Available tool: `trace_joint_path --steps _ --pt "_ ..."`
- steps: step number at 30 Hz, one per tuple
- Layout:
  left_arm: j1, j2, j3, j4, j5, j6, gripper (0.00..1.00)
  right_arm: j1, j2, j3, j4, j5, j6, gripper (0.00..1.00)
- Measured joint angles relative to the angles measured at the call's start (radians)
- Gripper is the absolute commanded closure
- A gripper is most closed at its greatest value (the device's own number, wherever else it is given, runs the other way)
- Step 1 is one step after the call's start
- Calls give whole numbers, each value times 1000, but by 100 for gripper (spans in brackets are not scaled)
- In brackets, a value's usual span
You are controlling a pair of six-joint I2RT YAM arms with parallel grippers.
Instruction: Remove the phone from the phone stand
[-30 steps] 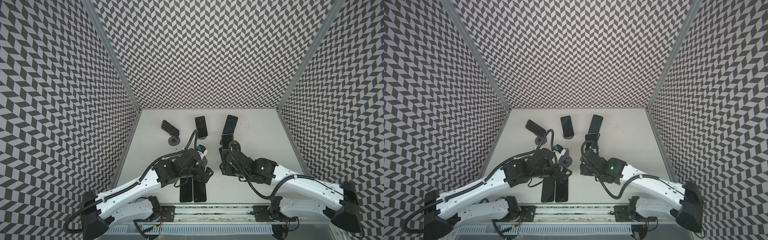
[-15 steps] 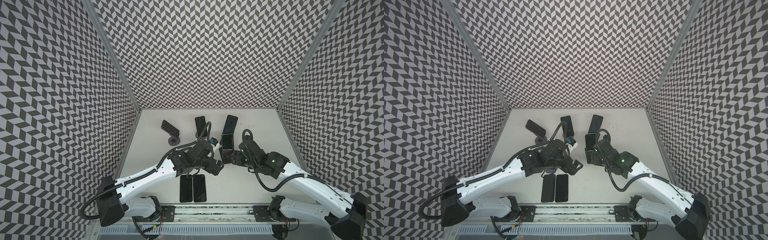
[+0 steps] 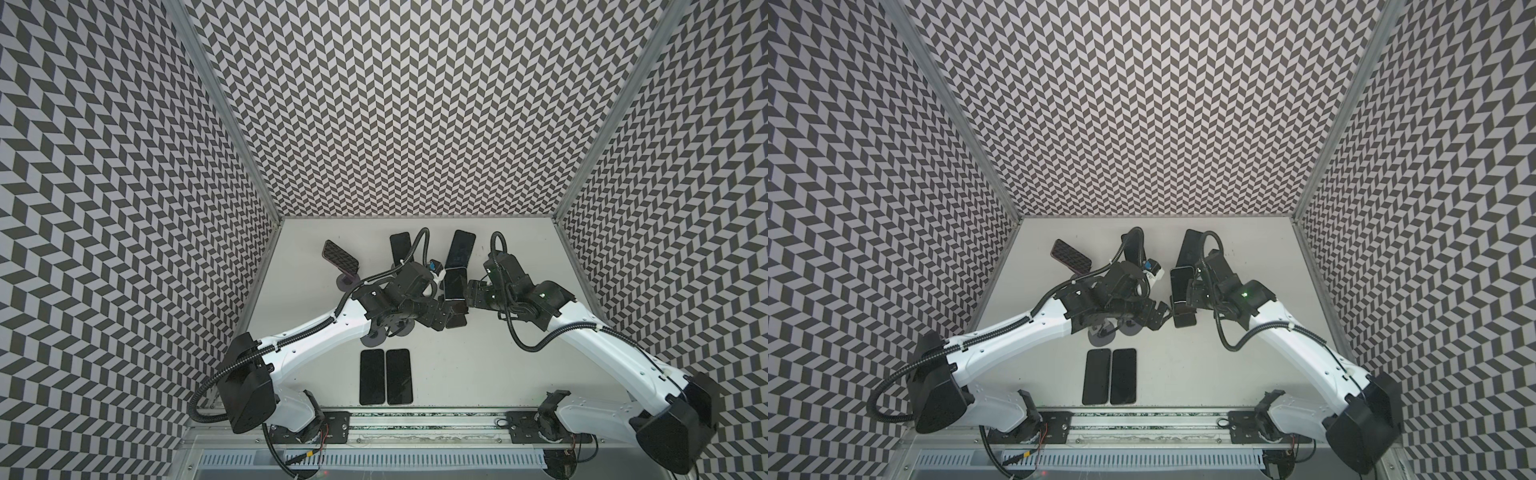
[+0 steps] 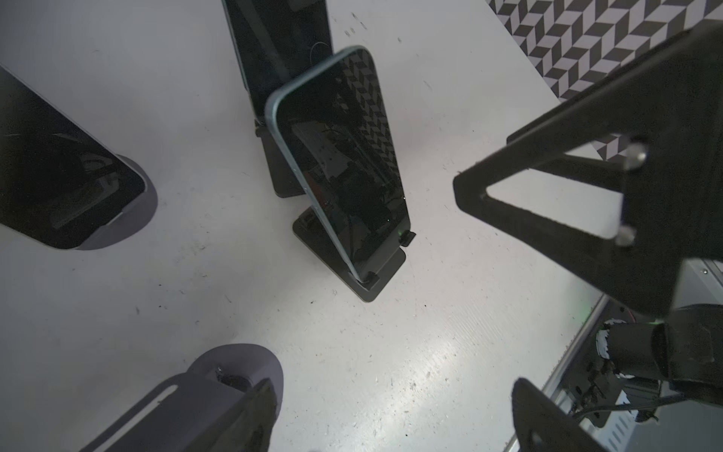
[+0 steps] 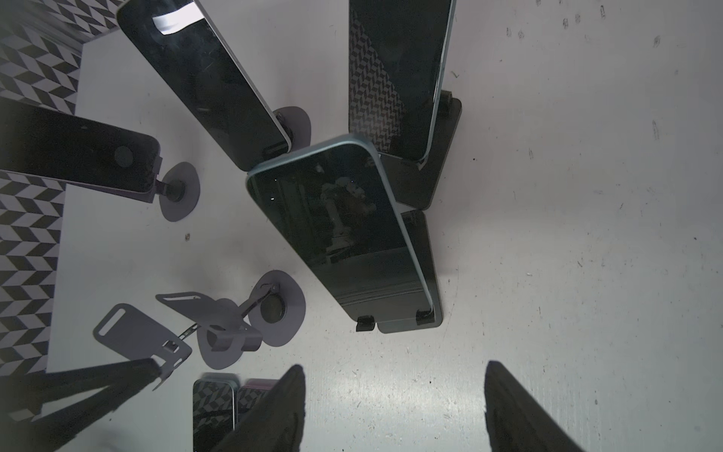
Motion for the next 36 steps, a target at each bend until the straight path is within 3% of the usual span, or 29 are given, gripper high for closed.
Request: trace_joint_path --steps 12,21,36 --pt "65 0 0 13 24 62 4 -10 112 17 55 -41 -66 20" --pt "78 -22 -10 21 24 84 4 -10 233 119 59 -60 -113 10" --pt "79 -47 -48 32 24 98 3 -10 251 135 57 -34 -135 4"
